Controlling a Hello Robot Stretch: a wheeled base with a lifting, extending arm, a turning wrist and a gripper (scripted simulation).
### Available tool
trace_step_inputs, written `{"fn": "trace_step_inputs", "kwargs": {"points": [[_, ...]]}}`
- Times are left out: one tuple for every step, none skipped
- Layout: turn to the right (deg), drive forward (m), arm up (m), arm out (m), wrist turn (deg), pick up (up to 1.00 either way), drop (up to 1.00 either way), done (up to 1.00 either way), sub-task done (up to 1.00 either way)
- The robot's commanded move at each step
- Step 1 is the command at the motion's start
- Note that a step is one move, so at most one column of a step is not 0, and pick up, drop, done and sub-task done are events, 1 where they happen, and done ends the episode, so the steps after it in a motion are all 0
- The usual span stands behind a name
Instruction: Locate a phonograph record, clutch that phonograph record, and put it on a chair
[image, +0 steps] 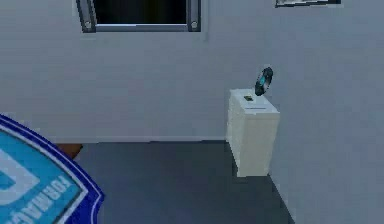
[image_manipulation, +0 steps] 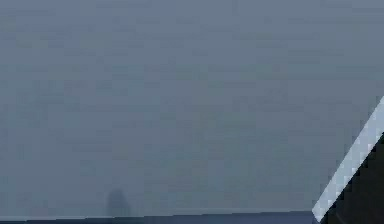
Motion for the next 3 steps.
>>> {"fn": "trace_step_inputs", "kwargs": {"points": [[0.0,0.40,0.00,0.00,0.0,0.00,0.00,0.00,0.00],[-24.0,0.00,0.00,0.00,0.0,0.00,0.00,0.00,0.00],[0.0,0.80,0.00,0.00,0.0,0.00,0.00,0.00,0.00]]}}
